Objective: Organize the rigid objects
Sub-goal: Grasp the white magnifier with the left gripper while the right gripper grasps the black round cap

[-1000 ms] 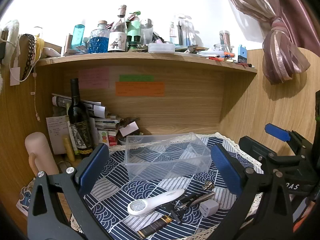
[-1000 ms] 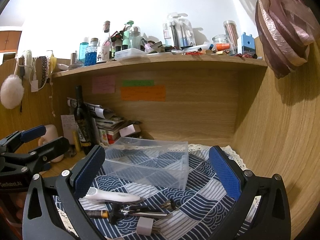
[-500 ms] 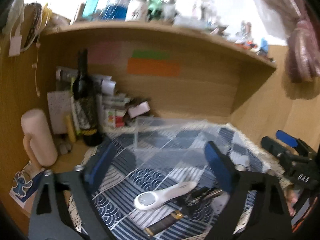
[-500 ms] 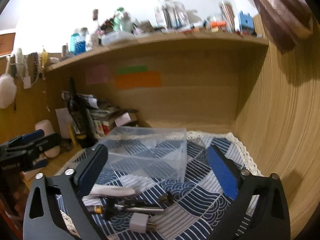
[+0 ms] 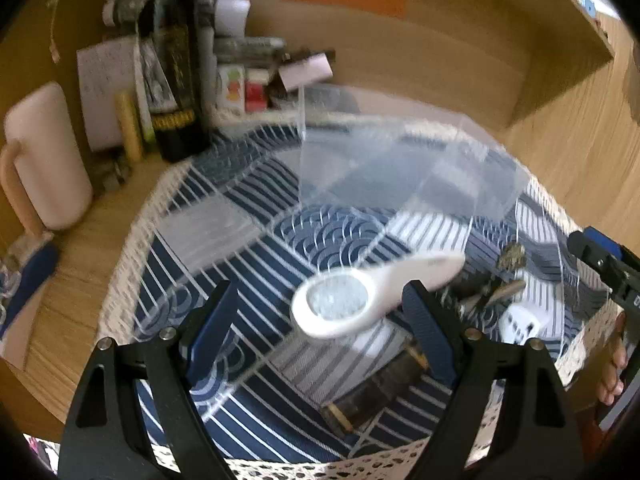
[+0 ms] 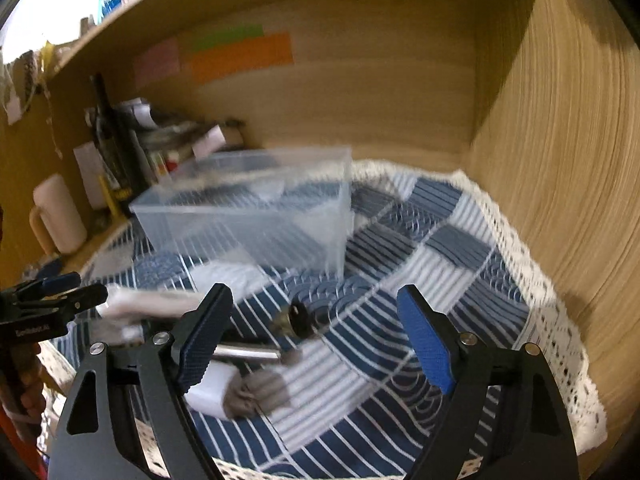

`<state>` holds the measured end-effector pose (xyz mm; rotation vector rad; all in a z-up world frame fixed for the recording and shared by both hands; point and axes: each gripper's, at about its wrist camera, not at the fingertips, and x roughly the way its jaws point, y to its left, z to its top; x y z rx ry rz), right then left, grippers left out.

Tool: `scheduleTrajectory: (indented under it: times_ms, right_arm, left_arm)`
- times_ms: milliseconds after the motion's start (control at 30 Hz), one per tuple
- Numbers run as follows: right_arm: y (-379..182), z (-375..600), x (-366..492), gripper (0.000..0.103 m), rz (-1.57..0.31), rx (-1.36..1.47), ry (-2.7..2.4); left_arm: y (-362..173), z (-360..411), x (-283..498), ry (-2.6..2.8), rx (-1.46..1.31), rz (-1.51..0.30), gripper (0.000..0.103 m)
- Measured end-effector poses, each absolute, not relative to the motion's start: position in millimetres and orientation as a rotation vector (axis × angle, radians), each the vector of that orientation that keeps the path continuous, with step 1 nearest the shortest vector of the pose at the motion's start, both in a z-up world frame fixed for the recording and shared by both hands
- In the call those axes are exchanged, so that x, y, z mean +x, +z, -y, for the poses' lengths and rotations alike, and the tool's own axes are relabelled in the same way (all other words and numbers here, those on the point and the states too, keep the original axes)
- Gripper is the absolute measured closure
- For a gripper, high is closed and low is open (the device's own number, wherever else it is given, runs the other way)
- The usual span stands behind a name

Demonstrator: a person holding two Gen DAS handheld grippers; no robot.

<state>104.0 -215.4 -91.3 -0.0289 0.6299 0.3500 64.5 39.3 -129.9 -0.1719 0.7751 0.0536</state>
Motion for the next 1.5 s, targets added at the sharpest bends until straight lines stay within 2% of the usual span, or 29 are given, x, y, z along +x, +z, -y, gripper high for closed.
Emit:
scheduleTrajectory:
  times_ms: [133,267,467,567,633,700,900,1200,1500]
  right_arm:
    - [-107.8,217.7,109.7,0.021,-0.69,-0.024,0.357]
    - [-115.7,210.7,119.3,0.032,-0.731,-0.03,0.379]
    - [-120.7,189.7,137.2,0.035,-0.789,-0.063,0.448]
    - [-128.3,183.1,146.5,0.045,-0.838,-0.079,0.463]
    - [-134.1,181.1,152.5,0.05,-0.873,-0.077,0.476]
    - [-138.5,179.7,155.2,0.057,-0.893,-0.076,0.477]
    - [-142.9,177.7,157.4,0.07,-0.91,-0.084,0.471]
    - [-137.6,178.4,152.9,0.07,-0.86,-0.098,0.431]
    - [-112.2,182.3,142.9,0.07,-0.754,-0.072,0.434]
  left_arm:
    - [-142.9,-32.8,68.0,0.038,-0.123,-0.829,0.015]
    - [-148.7,-32.5,84.7,0.005,-0.13,-0.893,0.015]
    - [-149.6,-25.6,110.7,-0.061,-0.091,-0.956,0.016]
    - [-148.8,-24.8,118.5,-0.089,-0.069,-0.959,0.024]
    - [-147.9,-25.4,121.3,-0.107,-0.069,-0.958,0.042]
    - [-147.9,-26.4,121.7,-0.127,-0.069,-0.95,0.05]
    - [-151.5,-23.9,112.3,-0.143,-0.018,-0.921,0.053]
    - [-146.1,-22.8,96.6,-0.118,0.004,-0.879,0.06]
    - [-99.6,-32.4,77.8,-0.08,0.0,-0.765,0.064]
